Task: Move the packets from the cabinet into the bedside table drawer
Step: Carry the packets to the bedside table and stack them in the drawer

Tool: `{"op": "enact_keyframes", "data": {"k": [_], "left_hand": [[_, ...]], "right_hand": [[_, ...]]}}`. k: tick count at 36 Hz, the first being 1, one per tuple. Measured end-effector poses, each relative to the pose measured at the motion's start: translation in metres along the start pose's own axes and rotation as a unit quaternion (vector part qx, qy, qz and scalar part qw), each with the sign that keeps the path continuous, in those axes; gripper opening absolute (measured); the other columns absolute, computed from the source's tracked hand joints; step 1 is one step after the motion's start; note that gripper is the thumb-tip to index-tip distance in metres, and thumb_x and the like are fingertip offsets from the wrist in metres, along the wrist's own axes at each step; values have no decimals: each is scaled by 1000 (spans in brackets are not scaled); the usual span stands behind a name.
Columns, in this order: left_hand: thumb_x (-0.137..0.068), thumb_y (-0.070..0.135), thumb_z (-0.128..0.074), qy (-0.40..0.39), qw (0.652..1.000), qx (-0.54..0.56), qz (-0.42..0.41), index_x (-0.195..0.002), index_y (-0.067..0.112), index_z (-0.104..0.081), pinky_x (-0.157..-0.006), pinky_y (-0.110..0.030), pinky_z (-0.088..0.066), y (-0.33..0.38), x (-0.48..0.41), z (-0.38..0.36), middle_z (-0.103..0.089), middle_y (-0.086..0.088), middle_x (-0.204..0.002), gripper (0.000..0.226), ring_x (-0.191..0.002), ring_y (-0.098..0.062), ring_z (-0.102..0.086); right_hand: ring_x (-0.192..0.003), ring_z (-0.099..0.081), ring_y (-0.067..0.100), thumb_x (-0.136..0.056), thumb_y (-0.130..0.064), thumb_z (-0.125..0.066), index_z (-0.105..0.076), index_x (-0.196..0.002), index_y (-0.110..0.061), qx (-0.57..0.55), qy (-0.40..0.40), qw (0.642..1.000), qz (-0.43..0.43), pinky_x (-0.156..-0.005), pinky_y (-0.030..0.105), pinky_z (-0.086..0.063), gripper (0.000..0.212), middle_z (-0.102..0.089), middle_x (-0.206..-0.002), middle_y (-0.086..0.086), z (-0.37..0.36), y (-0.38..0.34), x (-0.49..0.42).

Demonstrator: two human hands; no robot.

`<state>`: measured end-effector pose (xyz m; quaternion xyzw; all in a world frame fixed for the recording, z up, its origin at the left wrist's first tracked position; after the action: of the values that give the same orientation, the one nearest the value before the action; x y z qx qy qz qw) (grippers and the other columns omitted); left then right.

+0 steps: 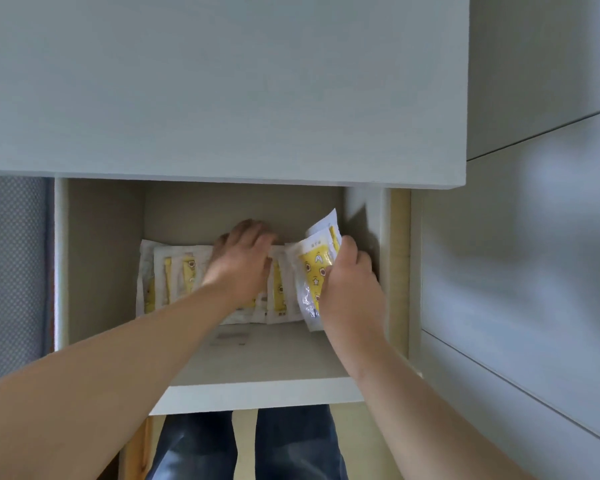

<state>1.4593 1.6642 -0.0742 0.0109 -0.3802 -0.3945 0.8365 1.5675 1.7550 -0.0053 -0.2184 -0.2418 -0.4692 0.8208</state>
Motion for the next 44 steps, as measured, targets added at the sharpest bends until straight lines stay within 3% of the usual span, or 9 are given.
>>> {"op": "enact_keyframes", "data": {"k": [3,6,14,26,30,33,38,41,44], "left_hand": [[-101,38,-24,-80,980,-163,-85,-150,17,-1,-117,-45,3,29,-9,-23,7,3,-158,59,-145,-22,16],[-99,46,-16,-101,961,-230,-112,-149,15,15,-116,-52,8,40,-16,-33,16,2,-158,67,-143,-25,23],[-98,46,-22,-151,899,-323,-254,-151,22,-6,-108,-62,14,59,-10,-59,-4,-2,-159,60,-145,-28,13],[-95,56,-30,-186,916,-273,-227,-147,41,-12,-110,-64,8,20,0,-62,10,8,-159,58,-141,-28,26],[-95,56,-30,-177,918,-274,-224,-149,38,-8,-110,-61,10,1,6,-58,15,6,-158,61,-141,-28,26],[-94,56,-33,-162,928,-248,-225,-150,33,-6,-112,-54,14,-10,8,-54,16,2,-158,66,-140,-26,29],[-78,53,-64,-57,968,-100,-223,-151,13,-10,-113,-39,10,-14,4,-44,-13,-11,-157,99,-146,-25,-11],[-80,50,-63,-69,982,-45,-171,-149,13,-14,-115,-31,11,-14,2,-41,-22,-6,-153,92,-143,-18,-17],[-82,25,-64,-45,989,78,-120,-132,12,-40,-120,-35,-7,-16,-1,-32,-47,-4,-135,57,-129,-18,-38]], "right_hand": [[-108,-55,23,-95,-12,-47,-15,-143,-15,7,11,1000,-10,-69,27,-39,58,-40,-128,4,0,2,2],[-105,-58,21,-96,-15,-47,-11,-145,-15,9,21,999,-29,-69,28,-45,61,-38,-128,3,1,4,1],[-103,-60,21,-96,-17,-45,-6,-147,-14,35,28,998,-46,-63,27,-38,65,-35,-134,4,-2,5,-5],[-108,-57,27,-97,-12,-40,-6,-148,-12,1,-6,999,-53,-69,32,-42,61,-33,-138,8,-14,3,-8],[-117,-52,27,-96,-8,-41,-27,-140,-7,-130,-33,988,-76,-87,33,-45,46,-44,-135,12,-33,14,-15],[-110,-58,23,-97,-11,-43,-40,-130,-15,-297,-45,947,-113,-93,40,-49,34,-57,-122,4,-52,24,-16],[-93,-64,10,-98,-7,-42,-51,-114,-25,-509,-96,841,-155,-75,27,-56,26,-64,-106,-5,-67,24,-24],[-87,-61,4,-98,-6,-41,-47,-114,-25,-491,-133,851,-131,-65,18,-54,25,-60,-100,-10,-72,19,-33],[-84,-61,10,-95,0,-37,-49,-107,-16,-428,-146,880,-143,-61,22,-52,23,-61,-100,0,-83,23,-34]]}}
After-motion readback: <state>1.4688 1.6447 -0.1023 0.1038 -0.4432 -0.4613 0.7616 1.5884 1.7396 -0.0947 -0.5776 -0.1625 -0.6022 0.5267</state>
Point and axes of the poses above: each hand's wrist, its own x-axis away from the middle knuckle, its own z-axis out of the back of the hand, y = z × x, the point moved 7 cm from there along -x, towards the middle knuckle
